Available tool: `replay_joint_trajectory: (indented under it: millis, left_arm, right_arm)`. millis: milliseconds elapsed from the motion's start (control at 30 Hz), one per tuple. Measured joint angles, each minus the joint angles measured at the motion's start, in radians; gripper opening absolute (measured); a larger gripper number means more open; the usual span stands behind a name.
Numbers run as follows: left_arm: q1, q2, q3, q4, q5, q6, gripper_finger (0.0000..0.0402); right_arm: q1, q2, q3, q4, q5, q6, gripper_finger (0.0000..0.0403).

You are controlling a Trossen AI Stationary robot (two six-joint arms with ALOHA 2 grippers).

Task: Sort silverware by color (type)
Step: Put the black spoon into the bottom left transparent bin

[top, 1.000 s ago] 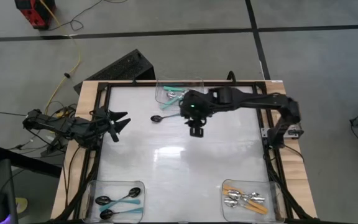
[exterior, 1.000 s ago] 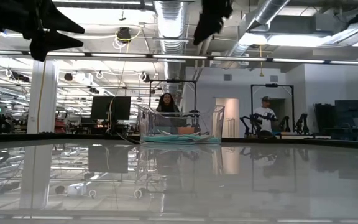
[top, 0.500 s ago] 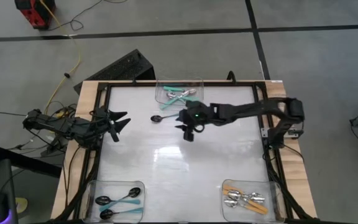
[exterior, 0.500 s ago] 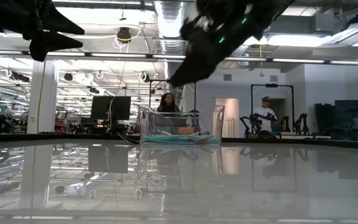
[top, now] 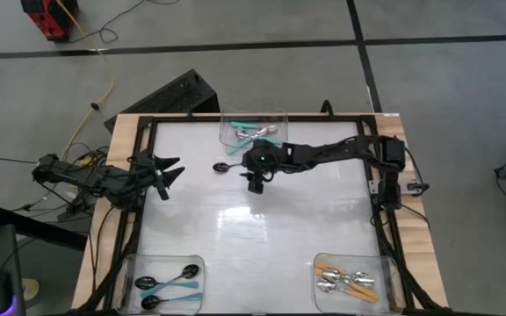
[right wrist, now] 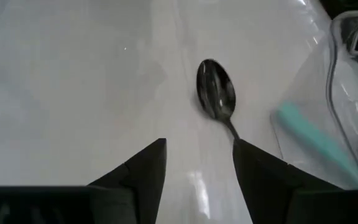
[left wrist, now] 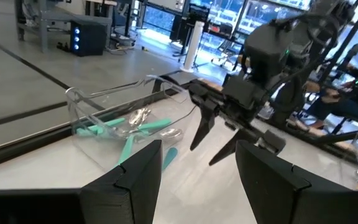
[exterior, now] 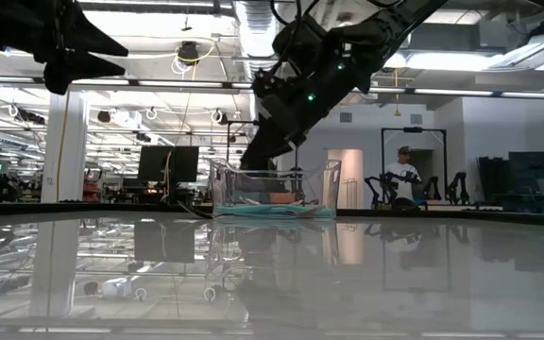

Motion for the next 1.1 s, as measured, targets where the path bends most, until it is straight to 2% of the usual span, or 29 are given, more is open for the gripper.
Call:
replay_joint_trajectory:
  millis: [267,1100]
  left_arm:
    - [0.000,0.004,0.000,-0.002,-0.006,-0.001,0.0190]
    - [0.000,0.004,0.000,0.000,-0.017,-0.024,0.0190]
  right_arm:
    - [-0.012,-0.001,0.004,-0.013,0.004,0.001,0.0219]
    - [0.068,-0.001,0.004,-0.002,0.012,0.000,0.0218]
